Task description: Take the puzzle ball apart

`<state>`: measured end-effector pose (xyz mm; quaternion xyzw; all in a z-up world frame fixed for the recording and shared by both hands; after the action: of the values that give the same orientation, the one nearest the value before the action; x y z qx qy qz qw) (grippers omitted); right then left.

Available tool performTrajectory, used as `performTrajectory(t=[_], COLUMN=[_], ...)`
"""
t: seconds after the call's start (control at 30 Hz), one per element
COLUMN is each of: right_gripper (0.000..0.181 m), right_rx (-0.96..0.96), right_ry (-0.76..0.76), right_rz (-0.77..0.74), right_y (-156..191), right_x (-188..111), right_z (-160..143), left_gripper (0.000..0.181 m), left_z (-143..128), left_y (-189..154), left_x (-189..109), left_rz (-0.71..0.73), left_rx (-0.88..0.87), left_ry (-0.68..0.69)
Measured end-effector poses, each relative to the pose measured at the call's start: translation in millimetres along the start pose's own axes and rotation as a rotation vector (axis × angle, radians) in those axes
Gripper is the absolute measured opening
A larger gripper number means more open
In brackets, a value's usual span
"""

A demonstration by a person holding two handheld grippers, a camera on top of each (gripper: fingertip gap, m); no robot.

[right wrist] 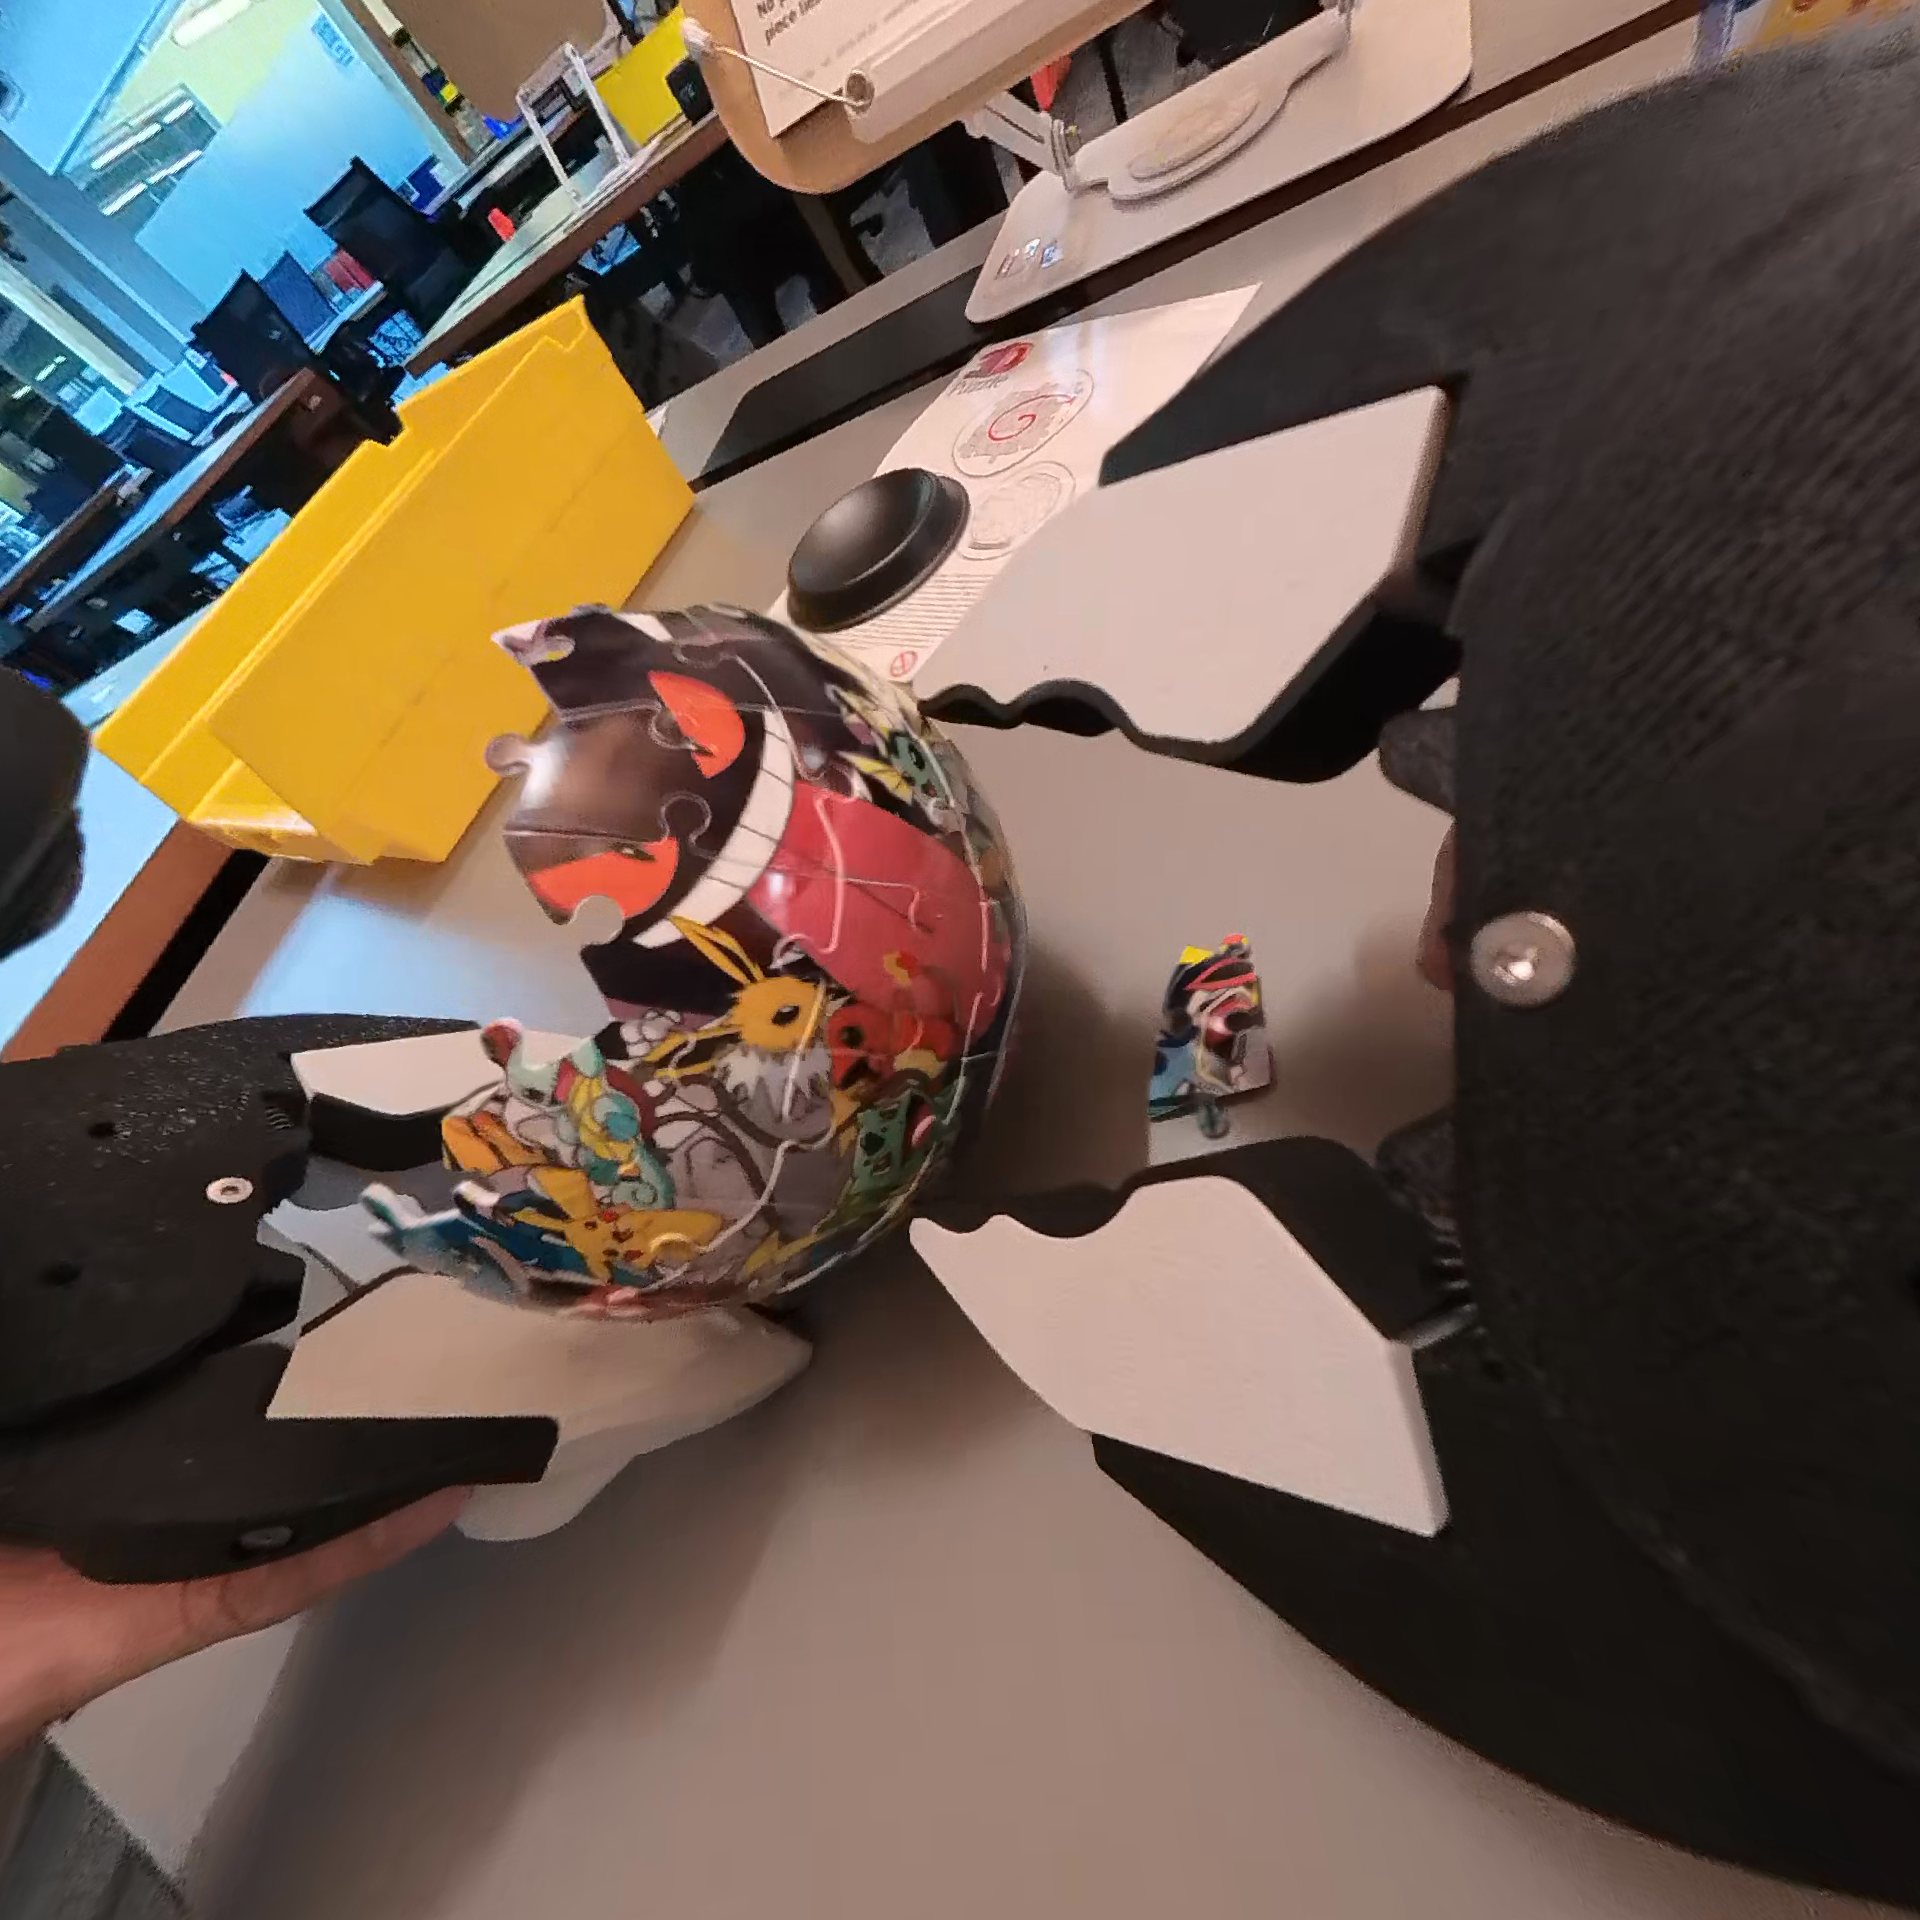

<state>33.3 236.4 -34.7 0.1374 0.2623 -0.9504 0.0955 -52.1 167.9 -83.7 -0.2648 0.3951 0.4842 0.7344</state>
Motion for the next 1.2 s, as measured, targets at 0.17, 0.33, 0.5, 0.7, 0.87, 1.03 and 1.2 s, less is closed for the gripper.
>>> performTrajectory(t=[0.17, 0.33, 0.5, 0.7, 0.87, 1.03, 1.2], right_gripper=[0.086, 0.087, 0.086, 0.085, 0.085, 0.085, 0.085], right_rx=[-0.018, -0.067, -0.113, -0.144, -0.175, -0.199, -0.218], right_ry=[-0.003, 0.015, 0.020, 0.045, 0.091, 0.103, 0.108], right_rz=[0.015, 0.064, 0.096, 0.149, 0.199, 0.211, 0.228], right_y=[0, 2, -1, -1, 1, 3, 4], right_x=[5, 12, 18, 28, 38, 46, 54], right_z=[10, 18, 31, 43, 44, 52, 57], left_gripper=[0.080, 0.067, 0.050, 0.029, 0.010, 0.000, 0.000], left_z=[-10, -29, -37, -21, -10, -15, -22], left_y=[5, 10, 34, 53, 54, 52, 55], left_x=[-7, -24, -44, -49, -57, -47, -36], left_rz=[-0.007, -0.047, 0.009, 0.077, 0.117, 0.038, 0.064], left_rx=[0.006, 0.022, 0.067, 0.104, 0.257, 0.259, 0.293], left_ry=[-0.020, 0.015, -0.011, -0.201, -0.241, -0.204, -0.153])
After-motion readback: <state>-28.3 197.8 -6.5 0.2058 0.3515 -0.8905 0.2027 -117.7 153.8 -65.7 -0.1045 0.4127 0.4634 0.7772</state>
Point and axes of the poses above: each gripper's, where its closed fingertips meet, x out along the fingers, z out of its top, y = z × x across the jaws, the point moved 3 cm from there along -x, back along the fingers, and after that the axes turned 5 degrees about -y, right-handed, at the moved point
